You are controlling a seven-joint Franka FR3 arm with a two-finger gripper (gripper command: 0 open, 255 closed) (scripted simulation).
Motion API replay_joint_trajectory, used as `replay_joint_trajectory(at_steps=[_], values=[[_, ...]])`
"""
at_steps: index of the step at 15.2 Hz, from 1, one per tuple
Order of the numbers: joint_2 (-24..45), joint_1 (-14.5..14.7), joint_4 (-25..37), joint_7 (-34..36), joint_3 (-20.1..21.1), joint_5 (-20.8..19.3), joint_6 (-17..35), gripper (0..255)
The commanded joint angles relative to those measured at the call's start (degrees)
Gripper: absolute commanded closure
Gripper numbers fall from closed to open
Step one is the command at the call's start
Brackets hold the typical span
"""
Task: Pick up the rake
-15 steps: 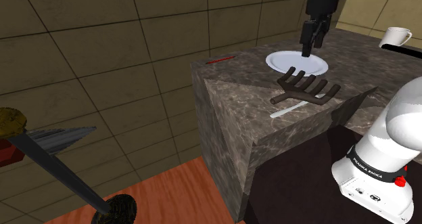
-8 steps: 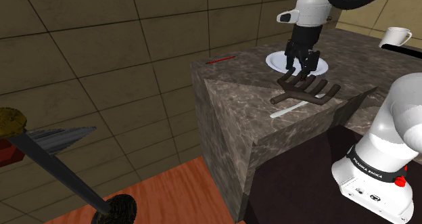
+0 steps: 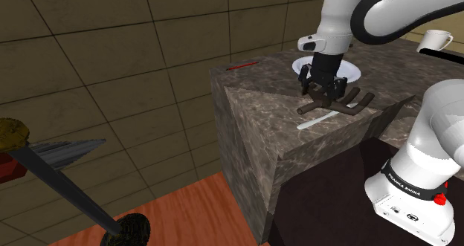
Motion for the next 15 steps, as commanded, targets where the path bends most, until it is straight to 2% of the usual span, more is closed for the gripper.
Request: replay_joint_trajectory(at_steps=[1, 4, 5, 15], values=[[0.5, -0.1, -1.3, -0.3, -0.4, -0.3, 1.9, 0], [0.7, -0.1, -1.7, -0.3, -0.5, -0.4, 2.4, 0], [0.7, -0.1, -1.7, -0.3, -0.5, -0.4, 2.4, 255], [0.3, -0.1, -1.1, -0.3, -0.3, -0.3, 1.5, 255]])
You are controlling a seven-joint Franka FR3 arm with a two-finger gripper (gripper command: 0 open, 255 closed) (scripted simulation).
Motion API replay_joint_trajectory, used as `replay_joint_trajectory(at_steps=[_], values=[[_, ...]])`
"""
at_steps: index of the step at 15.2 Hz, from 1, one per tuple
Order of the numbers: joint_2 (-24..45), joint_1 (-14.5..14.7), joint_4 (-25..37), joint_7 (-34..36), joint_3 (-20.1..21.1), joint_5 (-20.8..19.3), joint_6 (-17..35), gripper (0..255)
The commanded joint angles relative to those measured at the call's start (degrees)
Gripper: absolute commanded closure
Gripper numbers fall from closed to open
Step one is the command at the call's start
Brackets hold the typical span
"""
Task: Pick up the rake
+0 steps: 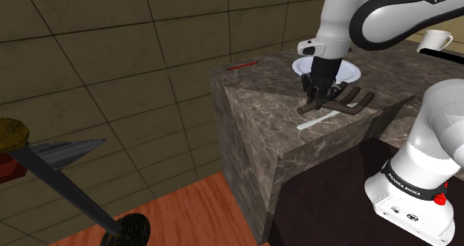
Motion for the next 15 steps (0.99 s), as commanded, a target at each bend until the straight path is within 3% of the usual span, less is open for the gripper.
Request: replay_joint_trajectory(at_steps=[1, 15], values=[[-0.5, 0.0, 1.0, 0.0, 0.2, 0.1, -1.4, 255], [-3.2, 0.5, 9.6, 0.4, 2.0, 1.5, -12.7, 255]])
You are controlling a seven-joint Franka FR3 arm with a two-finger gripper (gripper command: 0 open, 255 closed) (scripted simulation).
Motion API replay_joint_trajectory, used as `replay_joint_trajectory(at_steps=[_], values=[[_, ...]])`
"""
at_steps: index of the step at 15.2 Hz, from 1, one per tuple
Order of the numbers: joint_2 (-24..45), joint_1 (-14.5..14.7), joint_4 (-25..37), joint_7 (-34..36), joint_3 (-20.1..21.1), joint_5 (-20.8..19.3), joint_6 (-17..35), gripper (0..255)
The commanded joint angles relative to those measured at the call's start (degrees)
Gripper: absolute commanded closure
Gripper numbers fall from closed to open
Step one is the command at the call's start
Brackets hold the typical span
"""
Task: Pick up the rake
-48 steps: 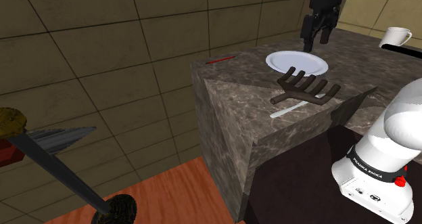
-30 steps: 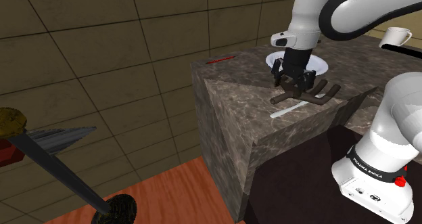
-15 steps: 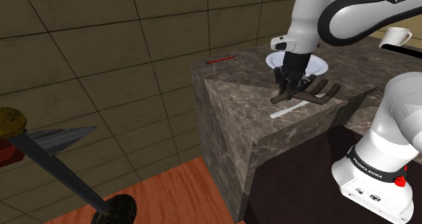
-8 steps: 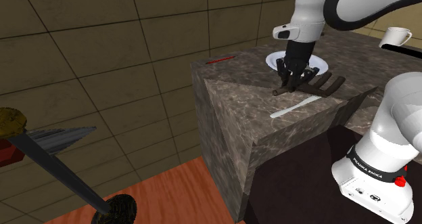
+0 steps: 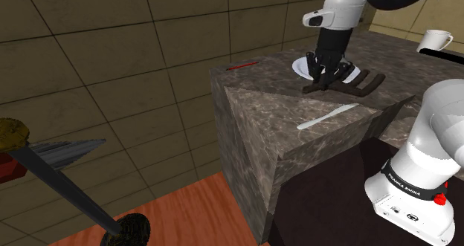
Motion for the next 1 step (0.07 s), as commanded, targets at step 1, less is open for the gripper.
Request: replay_joint_trajectory(at_steps=[1], values=[[0.0, 0.0, 0.5, 0.0, 0.0, 0.0, -0.5, 255]])
